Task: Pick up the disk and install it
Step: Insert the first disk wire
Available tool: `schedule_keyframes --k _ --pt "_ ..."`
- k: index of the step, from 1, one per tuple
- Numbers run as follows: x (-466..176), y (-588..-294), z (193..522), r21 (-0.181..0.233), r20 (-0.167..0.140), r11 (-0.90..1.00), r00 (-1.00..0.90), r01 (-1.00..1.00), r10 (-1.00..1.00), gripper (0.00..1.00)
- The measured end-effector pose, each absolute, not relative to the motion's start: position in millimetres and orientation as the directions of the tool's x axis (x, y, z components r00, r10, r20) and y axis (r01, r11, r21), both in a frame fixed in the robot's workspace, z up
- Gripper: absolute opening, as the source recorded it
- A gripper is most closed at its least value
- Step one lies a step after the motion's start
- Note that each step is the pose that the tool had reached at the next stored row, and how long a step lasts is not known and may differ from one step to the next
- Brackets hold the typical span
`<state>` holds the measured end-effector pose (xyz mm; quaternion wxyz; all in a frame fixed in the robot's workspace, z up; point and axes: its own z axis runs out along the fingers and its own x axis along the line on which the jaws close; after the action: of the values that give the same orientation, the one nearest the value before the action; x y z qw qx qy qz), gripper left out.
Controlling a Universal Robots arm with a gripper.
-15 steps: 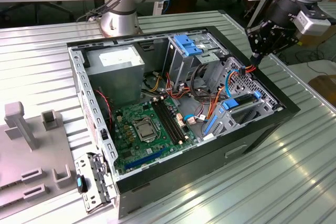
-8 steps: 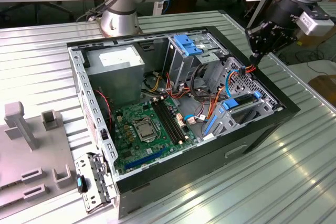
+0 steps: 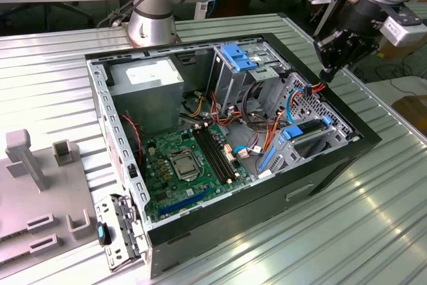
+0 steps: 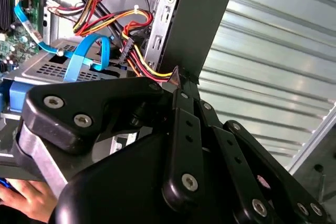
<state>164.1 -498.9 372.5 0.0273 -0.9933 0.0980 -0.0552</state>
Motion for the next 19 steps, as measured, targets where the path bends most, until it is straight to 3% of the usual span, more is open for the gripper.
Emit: schedule_keyframes --k 3,5,8,19 --pt "163.7 -499.0 372.5 -0.059 0.111 -0.984 0.978 -0.171 -0.177 0.11" --pt "163.3 -498.9 372.6 -0.044 0.136 -0.986 0.977 -0.162 -0.167 0.11" --pt "162.5 -498.1 372.5 0.003 0.165 -0.988 0.974 -0.157 -0.154 0.11" --pt "152.2 -492.2 372.5 0.007 0.181 -0.988 0.972 -0.156 -0.152 0.11"
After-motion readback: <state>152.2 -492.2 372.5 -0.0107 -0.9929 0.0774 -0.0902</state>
